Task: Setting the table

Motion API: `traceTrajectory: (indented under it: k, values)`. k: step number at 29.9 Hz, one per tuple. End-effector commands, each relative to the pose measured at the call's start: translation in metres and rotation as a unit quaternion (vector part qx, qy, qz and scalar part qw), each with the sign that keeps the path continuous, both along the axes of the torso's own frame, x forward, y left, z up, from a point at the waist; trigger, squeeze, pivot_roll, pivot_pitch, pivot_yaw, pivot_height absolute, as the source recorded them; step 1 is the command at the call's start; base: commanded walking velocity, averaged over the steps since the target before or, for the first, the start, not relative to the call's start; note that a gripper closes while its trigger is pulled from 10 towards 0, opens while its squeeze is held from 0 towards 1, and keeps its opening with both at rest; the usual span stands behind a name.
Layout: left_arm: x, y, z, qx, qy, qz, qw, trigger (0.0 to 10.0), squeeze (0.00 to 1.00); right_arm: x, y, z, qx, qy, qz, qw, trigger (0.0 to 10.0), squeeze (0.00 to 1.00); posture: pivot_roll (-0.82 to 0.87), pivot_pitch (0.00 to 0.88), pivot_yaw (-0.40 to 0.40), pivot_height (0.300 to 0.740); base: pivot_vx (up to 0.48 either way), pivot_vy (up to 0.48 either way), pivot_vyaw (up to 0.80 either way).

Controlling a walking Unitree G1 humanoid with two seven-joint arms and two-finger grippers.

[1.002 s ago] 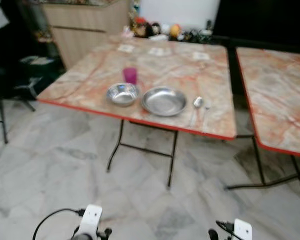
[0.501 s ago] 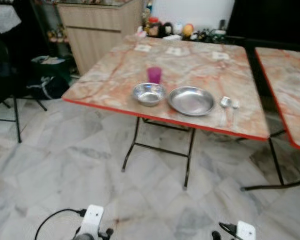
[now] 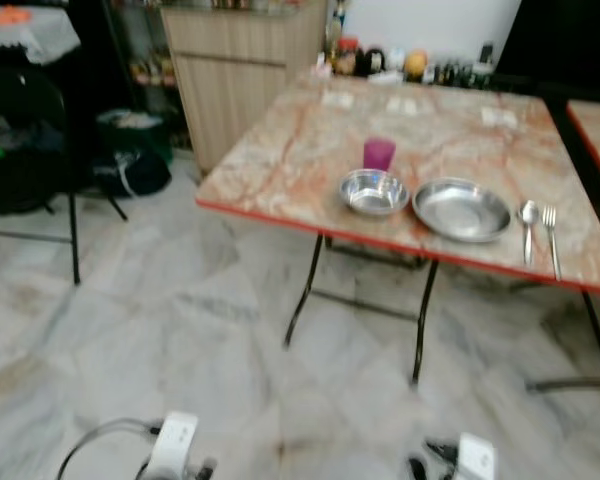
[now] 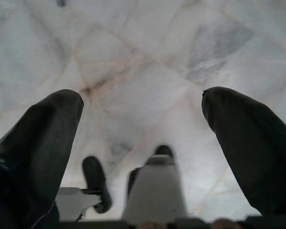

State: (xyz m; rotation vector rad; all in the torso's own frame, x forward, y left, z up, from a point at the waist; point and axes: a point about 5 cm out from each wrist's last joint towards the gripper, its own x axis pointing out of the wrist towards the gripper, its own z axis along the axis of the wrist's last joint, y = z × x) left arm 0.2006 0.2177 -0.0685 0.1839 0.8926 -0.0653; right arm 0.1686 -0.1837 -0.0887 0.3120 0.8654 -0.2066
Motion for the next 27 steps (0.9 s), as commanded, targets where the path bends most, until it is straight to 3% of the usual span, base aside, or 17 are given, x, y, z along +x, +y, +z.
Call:
traceTrajectory:
  k: [1,20,27]
  values:
    - [0.0013,-0.0072,-0.0009,-0.007,0.000,-0.003,1.000,10.0,0.00,-0.0022,-0.0100,0.0003,-0.010,0.002,-0.012,1.000,10.0,0.00,0.05,0.000,0.000,0.740,0.000,0.446,0.00]
    - [-0.0053,-0.0089,-0.0048,-0.009,0.009,-0.002,1.000,10.0,0.00,-0.0025,-0.0119,0.0006,-0.012,0.001,-0.012,1.000,10.0,0.00,0.04,0.000,-0.006,0.740,0.000,0.444,0.00]
    - [-0.0050,-0.0092,-0.0043,-0.013,0.003,-0.001,1.000,10.0,0.00,-0.0033,-0.0117,0.0003,-0.013,0.001,-0.011,1.000,10.0,0.00,0.04,0.000,-0.008,0.740,0.000,0.000,0.00]
